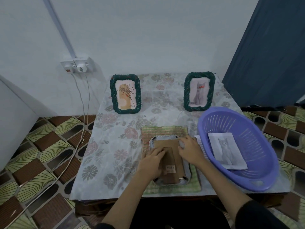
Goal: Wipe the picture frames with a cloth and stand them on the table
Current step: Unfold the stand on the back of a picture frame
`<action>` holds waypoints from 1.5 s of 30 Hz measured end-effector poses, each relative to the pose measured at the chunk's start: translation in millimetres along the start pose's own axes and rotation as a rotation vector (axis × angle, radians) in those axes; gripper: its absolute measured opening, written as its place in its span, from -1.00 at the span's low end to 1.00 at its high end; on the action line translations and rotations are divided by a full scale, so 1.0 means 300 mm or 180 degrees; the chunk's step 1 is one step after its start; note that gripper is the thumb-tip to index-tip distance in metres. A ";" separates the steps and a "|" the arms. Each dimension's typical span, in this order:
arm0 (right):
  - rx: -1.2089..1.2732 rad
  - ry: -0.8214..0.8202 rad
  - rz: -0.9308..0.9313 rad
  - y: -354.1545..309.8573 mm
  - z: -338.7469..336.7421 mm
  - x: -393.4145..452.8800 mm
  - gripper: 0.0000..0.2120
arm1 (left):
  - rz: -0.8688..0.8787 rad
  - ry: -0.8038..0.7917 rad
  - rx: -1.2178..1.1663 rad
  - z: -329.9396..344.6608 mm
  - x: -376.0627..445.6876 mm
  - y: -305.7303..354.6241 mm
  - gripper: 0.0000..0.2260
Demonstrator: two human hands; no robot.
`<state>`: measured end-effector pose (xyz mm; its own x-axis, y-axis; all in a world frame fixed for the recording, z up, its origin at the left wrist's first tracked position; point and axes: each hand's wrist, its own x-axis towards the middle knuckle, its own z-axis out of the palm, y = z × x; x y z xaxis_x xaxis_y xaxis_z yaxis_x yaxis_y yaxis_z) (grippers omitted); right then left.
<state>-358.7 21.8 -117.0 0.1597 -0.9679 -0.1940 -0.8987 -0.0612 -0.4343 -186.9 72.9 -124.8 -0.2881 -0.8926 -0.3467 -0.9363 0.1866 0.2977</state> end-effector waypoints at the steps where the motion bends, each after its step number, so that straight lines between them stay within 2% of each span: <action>1: -0.0034 -0.0027 0.0013 0.002 -0.003 0.024 -0.58 | -0.0009 -0.0114 -0.0040 -0.001 0.010 -0.006 -0.26; 7: -0.0226 -0.0211 0.0087 0.010 0.011 0.083 -0.52 | 0.0017 -0.0150 -0.0234 0.009 0.021 -0.027 -0.22; 14: -0.0091 0.0073 0.0116 -0.006 0.023 0.093 -0.61 | -0.0032 -0.0135 -0.0238 -0.013 0.000 -0.015 -0.24; 21: -0.0032 -0.0191 0.0125 0.001 0.007 0.112 -0.71 | -0.0033 -0.0115 -0.0318 -0.013 -0.008 -0.015 -0.24; 26: -0.0075 0.0045 0.0028 -0.002 0.013 0.094 -0.68 | -0.0081 -0.0070 -0.0290 -0.012 -0.005 -0.014 -0.22; 29: 0.0006 0.0241 -0.0019 -0.016 0.015 0.087 -0.61 | -0.0411 0.0045 -0.0146 0.004 -0.011 -0.020 -0.11; 33: 0.0146 -0.0117 -0.0193 -0.096 0.026 0.094 -0.63 | -0.0557 0.0124 0.0171 0.025 -0.022 -0.029 -0.06; 38: 0.0017 -0.0601 -0.0251 -0.176 0.066 0.111 -0.55 | -0.0545 0.0130 0.0094 0.020 -0.025 -0.027 -0.07; 45: 0.0213 -0.0655 -0.0073 -0.212 0.077 0.125 -0.53 | -0.0538 0.0166 -0.0039 0.025 -0.030 -0.032 -0.07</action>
<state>-286.2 -5.1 -117.0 0.2659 -0.8959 -0.3558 -0.8659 -0.0597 -0.4967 -176.8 82.3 -131.2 -0.1156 -0.9310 -0.3462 -0.9679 0.0272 0.2500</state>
